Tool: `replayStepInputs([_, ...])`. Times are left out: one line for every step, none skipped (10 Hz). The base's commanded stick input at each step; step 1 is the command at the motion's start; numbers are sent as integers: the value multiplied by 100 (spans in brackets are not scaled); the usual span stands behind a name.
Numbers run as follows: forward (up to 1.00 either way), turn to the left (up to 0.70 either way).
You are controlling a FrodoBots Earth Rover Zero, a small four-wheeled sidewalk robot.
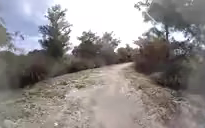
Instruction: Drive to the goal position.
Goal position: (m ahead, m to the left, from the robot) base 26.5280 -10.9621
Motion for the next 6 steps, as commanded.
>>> replayStepInputs([84,0])
replayStepInputs([84,0])
replayStepInputs([84,0])
replayStepInputs([84,0])
replayStepInputs([84,0])
replayStepInputs([84,0])
